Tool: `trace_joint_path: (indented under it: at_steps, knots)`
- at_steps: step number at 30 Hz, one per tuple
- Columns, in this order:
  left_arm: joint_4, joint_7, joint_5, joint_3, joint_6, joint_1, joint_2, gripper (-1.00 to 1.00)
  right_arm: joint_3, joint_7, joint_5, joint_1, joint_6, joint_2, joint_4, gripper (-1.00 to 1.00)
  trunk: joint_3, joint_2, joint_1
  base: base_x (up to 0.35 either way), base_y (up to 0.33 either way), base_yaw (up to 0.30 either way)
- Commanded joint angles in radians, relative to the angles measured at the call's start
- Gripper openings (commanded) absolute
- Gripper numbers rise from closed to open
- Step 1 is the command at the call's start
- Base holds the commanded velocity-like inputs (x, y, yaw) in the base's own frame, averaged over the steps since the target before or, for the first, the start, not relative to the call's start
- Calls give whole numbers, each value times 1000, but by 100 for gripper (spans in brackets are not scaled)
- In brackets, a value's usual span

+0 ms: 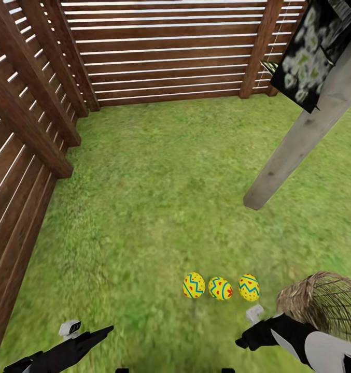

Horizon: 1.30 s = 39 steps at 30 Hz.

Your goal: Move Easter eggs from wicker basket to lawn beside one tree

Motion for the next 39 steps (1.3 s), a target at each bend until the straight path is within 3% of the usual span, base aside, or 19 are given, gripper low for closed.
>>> trace_joint_path:
  at_steps: [1, 39]
  knots:
    - [0, -3, 7, -8, 11, -1, 1, 100, 4, 0, -8, 2, 4, -1, -2, 100, 3, 7, -4, 0, 0, 0]
    - [0, -3, 7, -8, 11, -1, 0, 100, 4, 1, -8, 62, -1, -1, 14, 100, 122, 273, -150, 0, 0, 0]
